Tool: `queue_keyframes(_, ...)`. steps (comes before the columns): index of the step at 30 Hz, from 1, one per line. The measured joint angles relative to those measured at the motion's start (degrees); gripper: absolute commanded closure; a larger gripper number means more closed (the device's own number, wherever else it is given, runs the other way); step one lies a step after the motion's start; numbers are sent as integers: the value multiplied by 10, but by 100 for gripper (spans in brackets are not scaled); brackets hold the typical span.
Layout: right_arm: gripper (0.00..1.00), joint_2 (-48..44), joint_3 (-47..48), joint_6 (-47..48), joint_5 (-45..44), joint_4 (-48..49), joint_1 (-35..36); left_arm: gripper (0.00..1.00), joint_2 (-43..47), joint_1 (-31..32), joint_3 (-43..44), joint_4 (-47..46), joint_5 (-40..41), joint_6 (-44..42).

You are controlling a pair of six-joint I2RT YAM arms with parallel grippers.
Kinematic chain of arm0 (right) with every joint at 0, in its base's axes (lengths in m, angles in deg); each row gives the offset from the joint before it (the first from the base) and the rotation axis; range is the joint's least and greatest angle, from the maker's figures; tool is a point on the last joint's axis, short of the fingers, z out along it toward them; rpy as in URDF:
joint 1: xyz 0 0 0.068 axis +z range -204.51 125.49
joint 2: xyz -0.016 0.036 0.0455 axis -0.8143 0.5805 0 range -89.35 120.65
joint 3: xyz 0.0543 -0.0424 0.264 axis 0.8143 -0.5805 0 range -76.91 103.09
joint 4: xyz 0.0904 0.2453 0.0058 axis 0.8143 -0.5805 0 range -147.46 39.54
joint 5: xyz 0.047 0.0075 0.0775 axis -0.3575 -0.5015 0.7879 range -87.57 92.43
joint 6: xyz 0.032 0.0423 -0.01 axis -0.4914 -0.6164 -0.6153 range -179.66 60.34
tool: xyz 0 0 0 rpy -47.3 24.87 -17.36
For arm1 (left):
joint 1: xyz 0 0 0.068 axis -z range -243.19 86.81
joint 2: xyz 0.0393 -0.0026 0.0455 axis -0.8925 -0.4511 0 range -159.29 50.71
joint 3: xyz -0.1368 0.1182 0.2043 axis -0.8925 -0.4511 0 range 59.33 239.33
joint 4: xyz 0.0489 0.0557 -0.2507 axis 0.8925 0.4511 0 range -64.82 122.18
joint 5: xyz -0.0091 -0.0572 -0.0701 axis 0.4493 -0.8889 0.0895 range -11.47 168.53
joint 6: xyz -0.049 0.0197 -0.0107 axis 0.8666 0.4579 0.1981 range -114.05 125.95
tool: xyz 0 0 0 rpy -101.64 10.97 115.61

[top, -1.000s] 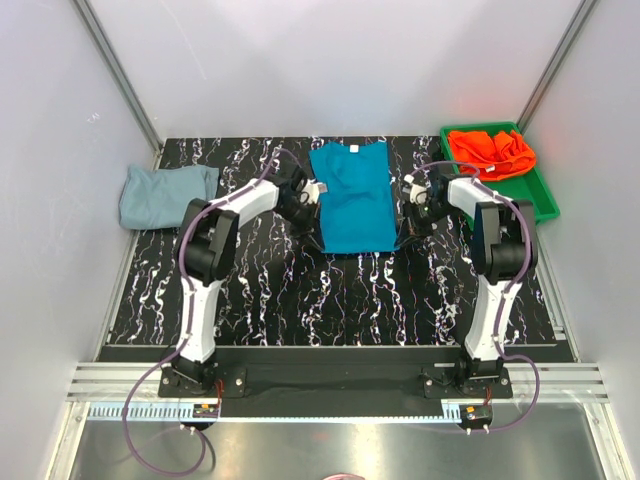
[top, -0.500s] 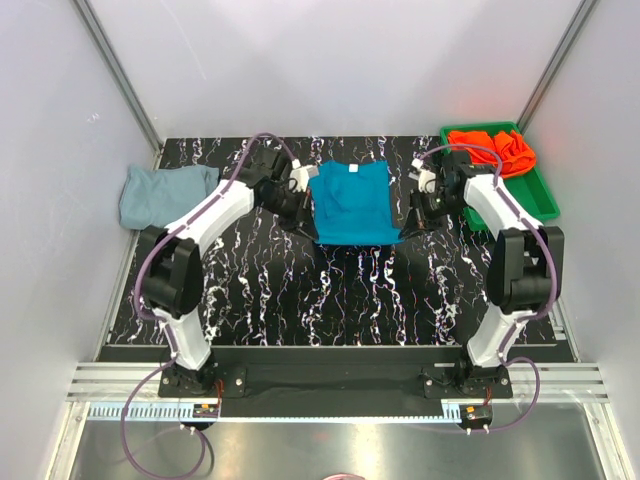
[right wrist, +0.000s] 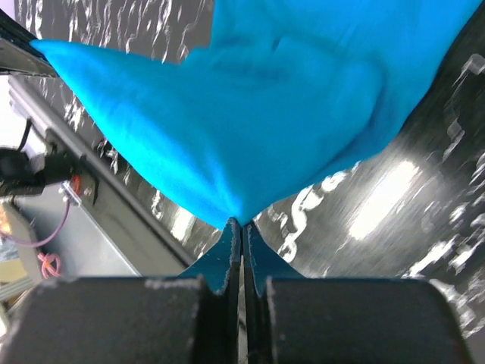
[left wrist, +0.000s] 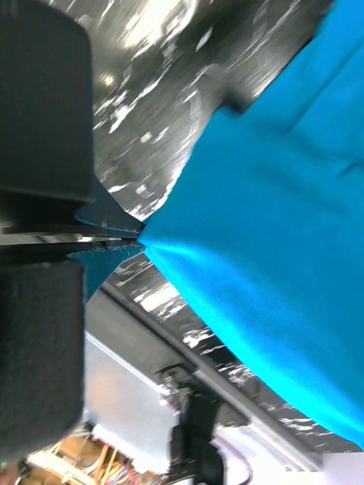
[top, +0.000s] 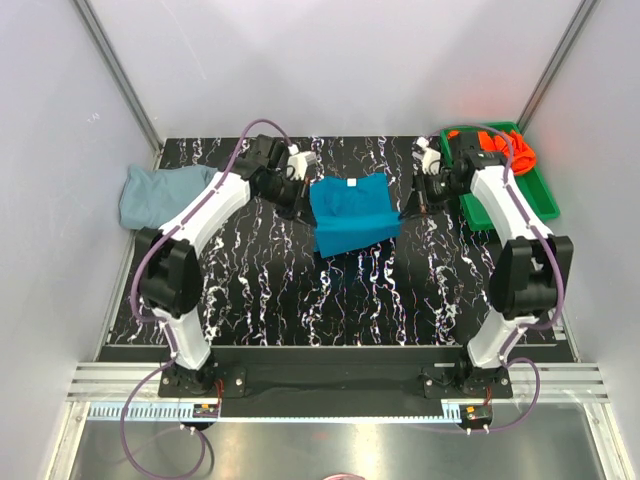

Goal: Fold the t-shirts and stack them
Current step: Fold the tshirt

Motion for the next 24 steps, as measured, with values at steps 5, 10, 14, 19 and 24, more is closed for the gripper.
queue_keyframes(5,100,91,89,0,-6,13,0,100,-88,-16,103,1,17,-13)
queue_keyframes(10,100,188,194,1,-6,19,0,100,-152,-31,170,-3,36,-22)
queue_keyframes(14,100,251,267,-3,-6,33,0,100,-179,-40,200,-4,45,-26)
queue_keyframes(19,100,318,337,-12,-9,58,0,100,-226,-45,246,-21,68,-34)
queue_keyframes(24,100,398,418,-19,-16,80,2,100,-301,-45,311,-48,98,-38)
